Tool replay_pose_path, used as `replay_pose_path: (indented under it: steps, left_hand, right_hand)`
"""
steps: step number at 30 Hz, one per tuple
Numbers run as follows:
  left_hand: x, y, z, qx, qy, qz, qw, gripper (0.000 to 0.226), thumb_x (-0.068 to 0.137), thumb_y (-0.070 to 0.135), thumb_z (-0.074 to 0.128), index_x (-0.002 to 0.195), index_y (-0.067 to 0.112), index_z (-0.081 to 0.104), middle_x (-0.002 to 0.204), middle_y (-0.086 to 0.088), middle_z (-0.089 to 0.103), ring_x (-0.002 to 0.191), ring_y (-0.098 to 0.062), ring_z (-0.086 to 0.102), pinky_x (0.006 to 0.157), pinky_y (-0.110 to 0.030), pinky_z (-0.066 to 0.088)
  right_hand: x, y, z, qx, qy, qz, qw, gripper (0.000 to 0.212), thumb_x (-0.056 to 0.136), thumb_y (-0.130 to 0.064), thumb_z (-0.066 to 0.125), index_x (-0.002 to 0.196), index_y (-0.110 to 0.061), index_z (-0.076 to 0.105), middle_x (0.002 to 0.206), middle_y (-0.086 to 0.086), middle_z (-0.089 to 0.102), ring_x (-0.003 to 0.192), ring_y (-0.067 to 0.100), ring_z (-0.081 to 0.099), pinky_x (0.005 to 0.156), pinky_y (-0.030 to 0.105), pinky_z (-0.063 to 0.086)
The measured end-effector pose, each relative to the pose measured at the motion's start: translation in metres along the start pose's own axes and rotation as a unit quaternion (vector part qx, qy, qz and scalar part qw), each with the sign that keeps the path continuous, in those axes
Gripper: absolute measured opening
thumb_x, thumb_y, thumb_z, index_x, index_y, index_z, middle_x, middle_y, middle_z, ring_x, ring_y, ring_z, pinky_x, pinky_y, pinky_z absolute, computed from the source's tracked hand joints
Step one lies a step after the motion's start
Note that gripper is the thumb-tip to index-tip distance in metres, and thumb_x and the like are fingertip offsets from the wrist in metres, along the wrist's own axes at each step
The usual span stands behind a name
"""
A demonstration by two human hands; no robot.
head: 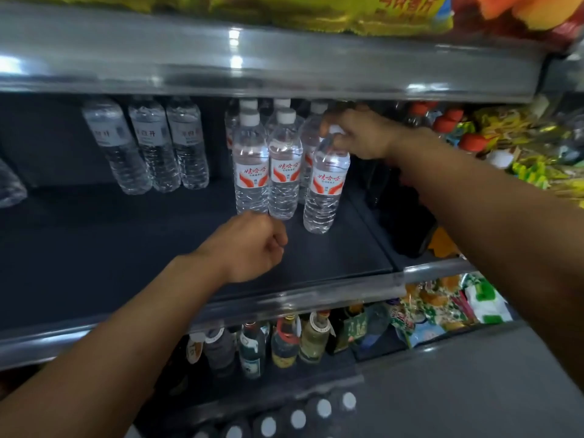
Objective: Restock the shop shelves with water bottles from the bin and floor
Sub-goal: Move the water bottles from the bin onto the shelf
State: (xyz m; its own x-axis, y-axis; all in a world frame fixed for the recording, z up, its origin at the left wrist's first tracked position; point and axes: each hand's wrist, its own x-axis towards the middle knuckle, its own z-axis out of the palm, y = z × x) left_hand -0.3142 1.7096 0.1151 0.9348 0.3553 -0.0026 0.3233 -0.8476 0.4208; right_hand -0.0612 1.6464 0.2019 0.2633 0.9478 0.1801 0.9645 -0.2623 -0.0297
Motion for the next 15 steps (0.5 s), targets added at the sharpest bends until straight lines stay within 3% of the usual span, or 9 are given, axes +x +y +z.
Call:
replay_pose_path:
  steps: [2,5,9,15]
  left_hand:
    - [0.001,-0.003,0.001,0.004,0.003,-0.009,1.000,0.018,0.088,0.022,0.062,0.105,0.022,0.068,0.101,0.005,0.067,0.095,-0.015,0.064,0.088,-0.032,0.052]
    - [0.002,-0.007,0.002,0.004,0.005,-0.015,1.000,0.018,0.088,0.022,0.062,0.104,0.022,0.068,0.099,0.005,0.067,0.094,-0.014,0.064,0.087,-0.034,0.053]
    - [0.002,-0.010,0.003,0.000,0.009,-0.015,1.000,0.017,0.087,0.021,0.063,0.103,0.022,0.068,0.094,0.008,0.067,0.090,-0.012,0.065,0.086,-0.034,0.053]
    - [-0.001,-0.015,0.002,-0.011,0.006,-0.020,1.000,0.018,0.087,0.021,0.062,0.105,0.021,0.068,0.097,0.007,0.068,0.093,-0.013,0.064,0.088,-0.034,0.052]
  right_hand:
    - [0.011,0.003,0.002,0.008,-0.002,0.005,1.000,0.024,0.091,-0.015,0.053,0.114,-0.014,0.058,0.120,0.014,0.058,0.108,0.028,0.054,0.085,0.030,0.045]
    - [0.022,0.006,0.004,0.009,0.008,0.012,1.000,0.026,0.093,-0.015,0.050,0.118,-0.014,0.058,0.120,0.012,0.058,0.104,0.022,0.052,0.080,0.023,0.035]
    - [0.029,0.008,0.006,0.022,0.002,0.022,0.999,0.028,0.093,-0.020,0.051,0.120,-0.015,0.058,0.125,0.011,0.057,0.113,0.027,0.053,0.089,0.030,0.040]
    - [0.027,0.001,0.011,0.002,0.051,0.013,0.999,0.028,0.094,-0.009,0.049,0.120,-0.009,0.058,0.125,0.016,0.058,0.114,0.032,0.052,0.089,0.030,0.039]
